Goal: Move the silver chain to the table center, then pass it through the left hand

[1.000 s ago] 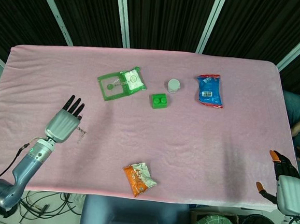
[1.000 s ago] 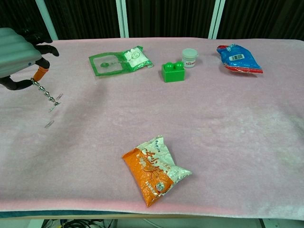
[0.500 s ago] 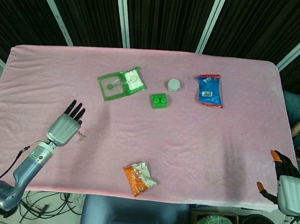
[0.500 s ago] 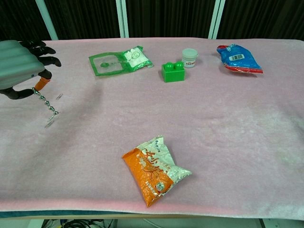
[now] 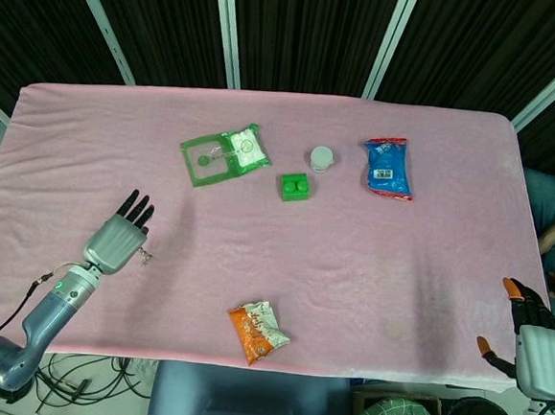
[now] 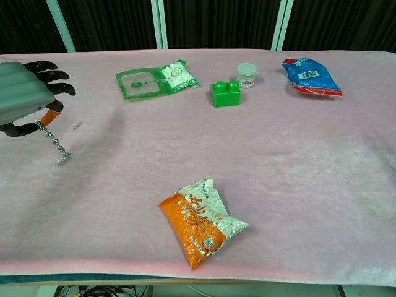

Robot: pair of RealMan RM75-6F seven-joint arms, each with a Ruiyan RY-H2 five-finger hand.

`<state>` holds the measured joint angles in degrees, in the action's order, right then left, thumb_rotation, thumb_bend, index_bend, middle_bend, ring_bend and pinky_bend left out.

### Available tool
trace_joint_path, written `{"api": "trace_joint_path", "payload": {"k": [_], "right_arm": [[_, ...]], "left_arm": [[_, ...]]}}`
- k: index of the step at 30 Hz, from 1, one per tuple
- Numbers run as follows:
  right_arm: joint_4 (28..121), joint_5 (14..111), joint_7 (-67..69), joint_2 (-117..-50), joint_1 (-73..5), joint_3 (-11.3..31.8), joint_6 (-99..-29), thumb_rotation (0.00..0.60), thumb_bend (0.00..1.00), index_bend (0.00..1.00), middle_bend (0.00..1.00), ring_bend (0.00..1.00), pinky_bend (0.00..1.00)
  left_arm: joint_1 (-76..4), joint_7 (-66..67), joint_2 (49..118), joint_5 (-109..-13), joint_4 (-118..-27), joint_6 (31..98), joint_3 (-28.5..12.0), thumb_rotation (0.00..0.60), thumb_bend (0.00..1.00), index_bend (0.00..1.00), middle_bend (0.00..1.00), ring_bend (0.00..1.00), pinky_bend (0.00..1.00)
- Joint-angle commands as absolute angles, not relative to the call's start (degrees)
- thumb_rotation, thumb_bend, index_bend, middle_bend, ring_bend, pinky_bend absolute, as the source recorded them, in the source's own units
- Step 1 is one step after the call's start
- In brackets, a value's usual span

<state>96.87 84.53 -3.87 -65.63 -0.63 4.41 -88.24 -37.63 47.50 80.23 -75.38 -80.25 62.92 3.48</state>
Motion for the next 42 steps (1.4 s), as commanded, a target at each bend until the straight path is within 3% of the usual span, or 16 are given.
{"api": "trace_joint_path", "payload": {"k": [1, 22, 42], "right_arm": [[96.9, 84.5, -4.0, -65.6, -0.6, 4.4, -88.2, 0.6, 0.15, 0.05, 0.07, 0.09, 0.21], [97.1, 84.6, -3.7, -65.5, -0.6, 4.5, -88.4, 0.6, 0.15, 0.05, 0.07, 0.09, 0.21], [96.9, 84.2, -4.7, -65.7, -0.7, 4.5, -88.0, 0.6, 0.15, 0.05, 0.07, 0.09, 0.21]], "left_arm": [[-37.5, 47.6, 80.6, -75.5, -79.8, 62.4, 3.4, 0.6, 0.42, 0.61, 0.14, 0.0, 0.0], [-37.2, 48.5, 79.4, -74.9, -78.2, 62.0, 0.4, 0.6, 0.42, 0.61, 0.14, 0.0, 0.0], [-43.9, 46.1, 86.6, -70.0, -62.9, 54.1, -5.9, 0.6, 0.42, 0.61, 0.14, 0.0, 0.0]]}}
